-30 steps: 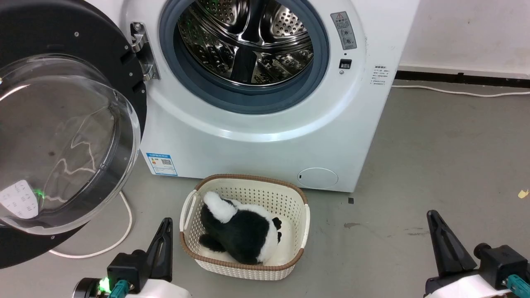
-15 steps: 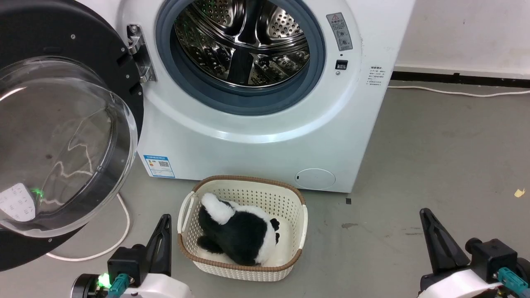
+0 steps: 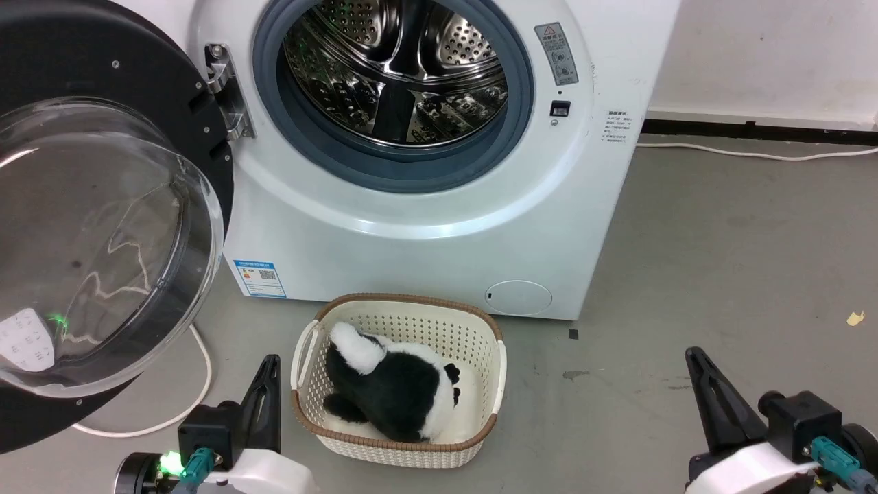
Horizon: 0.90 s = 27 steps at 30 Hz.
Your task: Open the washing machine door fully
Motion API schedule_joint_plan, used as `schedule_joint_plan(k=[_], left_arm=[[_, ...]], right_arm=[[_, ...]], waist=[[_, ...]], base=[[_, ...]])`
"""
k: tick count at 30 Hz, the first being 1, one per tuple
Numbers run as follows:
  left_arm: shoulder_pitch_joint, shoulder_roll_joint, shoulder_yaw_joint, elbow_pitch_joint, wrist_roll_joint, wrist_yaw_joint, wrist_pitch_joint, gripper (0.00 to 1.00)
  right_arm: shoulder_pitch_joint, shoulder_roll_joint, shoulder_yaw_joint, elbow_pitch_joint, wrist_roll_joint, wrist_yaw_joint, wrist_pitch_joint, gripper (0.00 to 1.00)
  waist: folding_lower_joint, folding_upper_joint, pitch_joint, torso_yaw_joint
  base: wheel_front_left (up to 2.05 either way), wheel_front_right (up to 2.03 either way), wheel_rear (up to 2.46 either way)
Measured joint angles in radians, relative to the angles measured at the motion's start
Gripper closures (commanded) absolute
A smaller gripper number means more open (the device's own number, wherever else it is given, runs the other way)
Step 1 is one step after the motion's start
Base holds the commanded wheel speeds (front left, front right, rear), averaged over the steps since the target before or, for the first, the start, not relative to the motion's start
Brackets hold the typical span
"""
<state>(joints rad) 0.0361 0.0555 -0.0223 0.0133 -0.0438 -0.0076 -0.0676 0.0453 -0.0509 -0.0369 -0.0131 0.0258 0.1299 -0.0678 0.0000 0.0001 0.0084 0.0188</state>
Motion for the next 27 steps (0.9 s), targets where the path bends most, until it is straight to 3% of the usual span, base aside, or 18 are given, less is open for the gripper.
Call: schedule_joint_plan(k=[27], left_arm=[[-0.017,-0.004,0.016,-0.008,0.033,0.005,0.059,1.00]], right_arm=[[-0.030,0.000,0.030,0.009,-0.018,0.000,0.059,1.00]], waist=[[0.0000,0.0000,-0.008,-0.017]], base=[[0.00,0.00,0.00]])
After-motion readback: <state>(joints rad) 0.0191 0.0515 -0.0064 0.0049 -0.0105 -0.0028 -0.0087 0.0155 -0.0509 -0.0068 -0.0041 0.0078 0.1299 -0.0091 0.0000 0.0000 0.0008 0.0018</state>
